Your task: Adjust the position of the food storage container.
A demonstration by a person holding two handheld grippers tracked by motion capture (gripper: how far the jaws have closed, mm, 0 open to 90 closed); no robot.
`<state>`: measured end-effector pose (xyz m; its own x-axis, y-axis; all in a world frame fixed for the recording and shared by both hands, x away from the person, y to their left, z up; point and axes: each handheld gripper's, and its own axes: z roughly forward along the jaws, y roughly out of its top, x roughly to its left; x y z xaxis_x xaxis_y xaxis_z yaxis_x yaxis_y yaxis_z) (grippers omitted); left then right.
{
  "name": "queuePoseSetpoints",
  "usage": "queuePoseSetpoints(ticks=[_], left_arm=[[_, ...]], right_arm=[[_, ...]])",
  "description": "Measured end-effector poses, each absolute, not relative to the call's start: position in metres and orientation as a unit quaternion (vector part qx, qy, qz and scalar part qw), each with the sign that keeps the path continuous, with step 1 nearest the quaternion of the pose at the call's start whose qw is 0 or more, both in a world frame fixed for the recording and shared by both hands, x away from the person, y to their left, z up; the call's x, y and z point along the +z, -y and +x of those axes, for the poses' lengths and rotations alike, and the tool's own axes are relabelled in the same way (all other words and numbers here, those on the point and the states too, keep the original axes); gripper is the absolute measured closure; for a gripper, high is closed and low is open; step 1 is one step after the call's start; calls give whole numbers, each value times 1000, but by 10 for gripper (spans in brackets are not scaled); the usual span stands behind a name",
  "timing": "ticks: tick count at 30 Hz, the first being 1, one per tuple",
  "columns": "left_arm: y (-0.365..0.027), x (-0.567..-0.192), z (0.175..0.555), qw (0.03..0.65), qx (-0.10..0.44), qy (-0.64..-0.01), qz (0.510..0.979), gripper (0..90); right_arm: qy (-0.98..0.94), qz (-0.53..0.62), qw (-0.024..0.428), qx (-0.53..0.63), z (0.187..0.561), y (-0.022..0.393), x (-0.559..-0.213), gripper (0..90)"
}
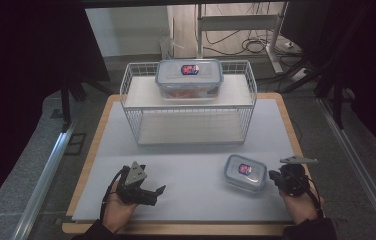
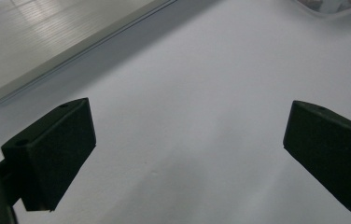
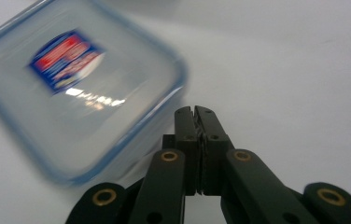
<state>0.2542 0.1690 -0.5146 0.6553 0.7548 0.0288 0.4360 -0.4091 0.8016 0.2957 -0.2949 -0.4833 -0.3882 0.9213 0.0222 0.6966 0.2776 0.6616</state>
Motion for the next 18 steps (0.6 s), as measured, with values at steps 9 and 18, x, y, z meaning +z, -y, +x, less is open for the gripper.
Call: queuePoseSetpoints(ticks=[9, 18], left_arm=[[-168, -515, 254, 399, 193, -368, 817, 29], [-168, -515, 255, 395, 195, -370, 818, 33]], right_arm=[[-786, 499, 169, 322, 303, 279, -485, 898], [-797, 473, 137, 350, 318, 255, -489, 898]])
